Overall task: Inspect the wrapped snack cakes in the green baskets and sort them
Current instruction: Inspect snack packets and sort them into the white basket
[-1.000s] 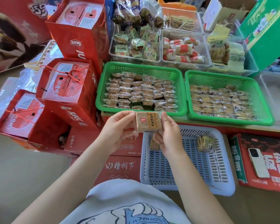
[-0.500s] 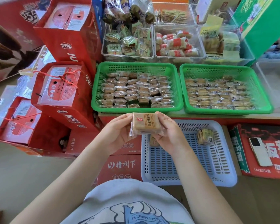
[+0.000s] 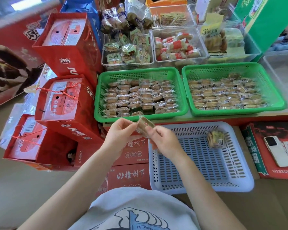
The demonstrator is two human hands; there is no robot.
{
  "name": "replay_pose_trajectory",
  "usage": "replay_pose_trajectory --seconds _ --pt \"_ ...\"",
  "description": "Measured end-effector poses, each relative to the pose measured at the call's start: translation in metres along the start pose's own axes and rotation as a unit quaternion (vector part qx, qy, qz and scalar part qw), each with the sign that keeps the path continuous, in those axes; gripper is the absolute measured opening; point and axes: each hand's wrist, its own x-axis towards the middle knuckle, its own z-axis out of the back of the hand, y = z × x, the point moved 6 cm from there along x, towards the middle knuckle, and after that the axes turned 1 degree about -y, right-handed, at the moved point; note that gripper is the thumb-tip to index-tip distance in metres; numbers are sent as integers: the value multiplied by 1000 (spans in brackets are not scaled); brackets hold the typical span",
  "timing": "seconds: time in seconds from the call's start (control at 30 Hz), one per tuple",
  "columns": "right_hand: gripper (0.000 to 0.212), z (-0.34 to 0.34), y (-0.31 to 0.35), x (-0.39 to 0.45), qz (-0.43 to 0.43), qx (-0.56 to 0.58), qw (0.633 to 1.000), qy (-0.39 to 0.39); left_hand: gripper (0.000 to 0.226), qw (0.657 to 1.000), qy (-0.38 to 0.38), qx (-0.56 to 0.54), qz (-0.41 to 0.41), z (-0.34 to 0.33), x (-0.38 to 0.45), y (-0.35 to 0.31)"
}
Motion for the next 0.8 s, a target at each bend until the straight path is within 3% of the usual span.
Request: replay_pose_trajectory --seconds 0.2,0.4,0.47,0.57,0.63,0.7,0.8 --pt "41 1 2 10 43 -62 995 -59 20 995 -19 98 -13 1 2 -1" --pt "35 9 2 19 57 -39 995 -76 25 952 -58 281 -109 4 10 -8" --pt "34 13 -1 24 16 72 996 -49 24 970 -3 223 -96 3 16 -6" --pt "31 11 -4 31 -79 277 958 13 50 979 121 158 -38 -2 22 -3" --pt "37 10 -6 38 -124 328 936 22 50 980 128 150 -22 0 28 -4" --pt "39 12 -8 47 -145 307 940 18 46 990 107 87 -4 2 35 -4" --pt "50 20 -11 64 -129 133 983 -11 47 996 75 34 21 7 47 2"
